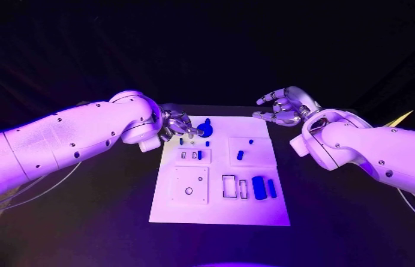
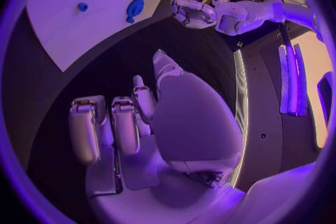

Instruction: Assemble the parts on the task board

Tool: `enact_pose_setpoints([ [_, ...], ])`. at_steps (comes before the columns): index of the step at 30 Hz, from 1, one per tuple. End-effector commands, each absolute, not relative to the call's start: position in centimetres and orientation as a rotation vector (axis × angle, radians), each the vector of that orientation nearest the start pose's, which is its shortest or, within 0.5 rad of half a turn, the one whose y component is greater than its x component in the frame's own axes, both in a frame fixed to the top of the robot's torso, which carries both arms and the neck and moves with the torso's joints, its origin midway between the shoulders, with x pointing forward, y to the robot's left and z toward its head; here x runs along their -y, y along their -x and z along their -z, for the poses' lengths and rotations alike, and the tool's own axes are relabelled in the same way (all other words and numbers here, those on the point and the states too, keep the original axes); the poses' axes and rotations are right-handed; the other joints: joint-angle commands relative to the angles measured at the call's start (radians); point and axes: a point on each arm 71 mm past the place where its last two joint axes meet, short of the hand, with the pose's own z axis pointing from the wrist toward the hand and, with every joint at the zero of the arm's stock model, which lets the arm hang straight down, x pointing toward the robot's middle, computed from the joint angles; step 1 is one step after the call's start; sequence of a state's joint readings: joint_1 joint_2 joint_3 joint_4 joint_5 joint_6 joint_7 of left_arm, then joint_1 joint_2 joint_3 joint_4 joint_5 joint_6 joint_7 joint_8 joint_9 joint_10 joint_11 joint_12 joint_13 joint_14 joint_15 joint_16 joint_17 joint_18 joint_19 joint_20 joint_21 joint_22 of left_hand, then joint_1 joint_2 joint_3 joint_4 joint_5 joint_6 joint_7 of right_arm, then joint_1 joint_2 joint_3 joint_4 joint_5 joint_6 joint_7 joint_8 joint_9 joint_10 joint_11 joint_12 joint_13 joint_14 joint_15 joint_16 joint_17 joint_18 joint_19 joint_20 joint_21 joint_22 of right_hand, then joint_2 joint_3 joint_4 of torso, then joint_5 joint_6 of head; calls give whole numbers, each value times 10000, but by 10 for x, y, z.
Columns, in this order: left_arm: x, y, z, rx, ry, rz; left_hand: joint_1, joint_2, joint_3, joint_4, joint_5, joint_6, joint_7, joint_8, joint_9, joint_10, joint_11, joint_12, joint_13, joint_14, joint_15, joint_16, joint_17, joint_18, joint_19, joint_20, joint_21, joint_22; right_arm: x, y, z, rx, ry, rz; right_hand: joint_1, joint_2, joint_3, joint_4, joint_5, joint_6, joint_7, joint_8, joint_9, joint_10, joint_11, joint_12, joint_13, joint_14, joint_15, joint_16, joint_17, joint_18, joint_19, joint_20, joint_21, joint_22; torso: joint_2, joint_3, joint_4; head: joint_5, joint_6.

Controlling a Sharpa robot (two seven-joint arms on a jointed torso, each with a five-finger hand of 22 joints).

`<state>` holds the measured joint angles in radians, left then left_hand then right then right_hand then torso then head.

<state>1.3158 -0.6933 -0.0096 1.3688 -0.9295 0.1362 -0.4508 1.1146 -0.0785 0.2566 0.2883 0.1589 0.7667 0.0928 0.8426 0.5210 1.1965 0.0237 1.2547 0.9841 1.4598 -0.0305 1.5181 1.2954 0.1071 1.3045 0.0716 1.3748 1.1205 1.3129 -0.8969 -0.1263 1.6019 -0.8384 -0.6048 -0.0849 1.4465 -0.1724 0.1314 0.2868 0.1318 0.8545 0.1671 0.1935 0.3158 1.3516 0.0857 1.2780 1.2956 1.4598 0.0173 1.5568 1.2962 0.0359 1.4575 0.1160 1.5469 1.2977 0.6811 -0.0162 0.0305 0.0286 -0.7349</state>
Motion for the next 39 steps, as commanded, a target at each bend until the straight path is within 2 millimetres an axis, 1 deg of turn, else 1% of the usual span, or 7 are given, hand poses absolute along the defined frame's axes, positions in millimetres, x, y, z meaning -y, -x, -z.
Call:
enact_pose_setpoints([
  [1, -172, -528, 166, -22580, 2081, 5440, -310, -77, -520, 70, -54, -43, -42, 223, 261, 184, -48, 103, 126, 803, -89, 154, 1963, -184, 182, -67, 161, 199, 226, -487, 153, -15536, -5016, -8314, -64, 76, 178, 9, 101, -41, 26, 192, 72, -273, -16, -43, 152, 1035, -90, -10, 2480, -288, 1010, -54, -45, 2582, -9, 20, -10, 1, -59],
  [4, -165, -530, 166, -22728, 1723, 5114, -405, -61, -591, 68, -108, -75, -39, 220, 294, 127, -45, 63, 66, 797, -87, 148, 1953, -189, 185, -67, 176, 226, 227, -488, 153, -15571, -5006, -8247, -79, 79, 178, 12, 101, -64, 30, 192, 69, -274, -14, -43, 150, 1034, -89, -12, 2477, -288, 1011, -54, -44, 2582, -6, 32, -15, 28, -83],
  [9, -159, -532, 168, -22966, 1347, 4770, -445, -39, -632, 65, -127, -129, -26, 190, 310, 49, -34, 7, -15, 761, -79, 107, 1870, -180, 147, -64, 159, 184, 230, -489, 152, -15600, -5016, -8155, -102, 81, 175, 19, 100, -88, 34, 193, 66, -277, -10, -47, 144, 1033, -87, -14, 2474, -285, 1006, -54, -57, 2576, 7, 4, -1, 37, -116],
  [15, -154, -536, 174, -23205, 1158, 4457, -462, -15, -651, 65, -131, -157, -17, 173, 319, -7, -25, -34, -75, 750, -72, 96, 1851, -177, 126, -60, 151, 165, 233, -490, 151, -15608, -5039, -8043, -151, 85, 166, 28, 99, -125, 40, 199, 63, -277, -4, -46, 139, 1032, -83, -17, 2469, -283, 1002, -53, -65, 2572, 5, -8, 7, 59, -161],
  [20, -149, -538, 179, -23448, 961, 4270, -467, 4, -659, 63, -131, -173, -11, 163, 326, -47, -20, -62, -117, 742, -67, 87, 1835, -174, 111, -57, 144, 150, 234, -491, 151, -15634, -5037, -7985, -186, 87, 158, 33, 99, -144, 43, 206, 62, -279, -1, -47, 135, 1032, -80, -18, 2467, -281, 999, -51, -74, 2567, 22, -10, -25, 81, -179],
  [25, -144, -538, 183, -23660, 752, 4186, -471, 20, -665, 63, -130, -185, -6, 156, 332, -90, -15, -95, -167, 738, -63, 84, 1829, -170, 96, -54, 137, 133, 234, -491, 151, -15674, -5037, -7956, -186, 87, 158, 33, 99, -144, 43, 206, 62, -279, -1, -47, 135, 1032, -80, -18, 2467, -281, 999, -51, -74, 2567, 25, -20, -15, 47, -213],
  [39, -145, -536, 195, -24178, 448, 3792, -482, 85, -677, 62, -122, -213, 8, 134, 348, -157, -1, -140, -225, 736, -50, 85, 1836, -169, 76, -43, 133, 125, 236, -492, 152, -15725, -5055, -7887, -216, 92, 153, 35, 99, -158, 45, 213, 61, -293, 2, -63, 118, 1028, -78, -27, 2453, -276, 991, -50, -93, 2558, 6, -26, -1, 38, -310],
])
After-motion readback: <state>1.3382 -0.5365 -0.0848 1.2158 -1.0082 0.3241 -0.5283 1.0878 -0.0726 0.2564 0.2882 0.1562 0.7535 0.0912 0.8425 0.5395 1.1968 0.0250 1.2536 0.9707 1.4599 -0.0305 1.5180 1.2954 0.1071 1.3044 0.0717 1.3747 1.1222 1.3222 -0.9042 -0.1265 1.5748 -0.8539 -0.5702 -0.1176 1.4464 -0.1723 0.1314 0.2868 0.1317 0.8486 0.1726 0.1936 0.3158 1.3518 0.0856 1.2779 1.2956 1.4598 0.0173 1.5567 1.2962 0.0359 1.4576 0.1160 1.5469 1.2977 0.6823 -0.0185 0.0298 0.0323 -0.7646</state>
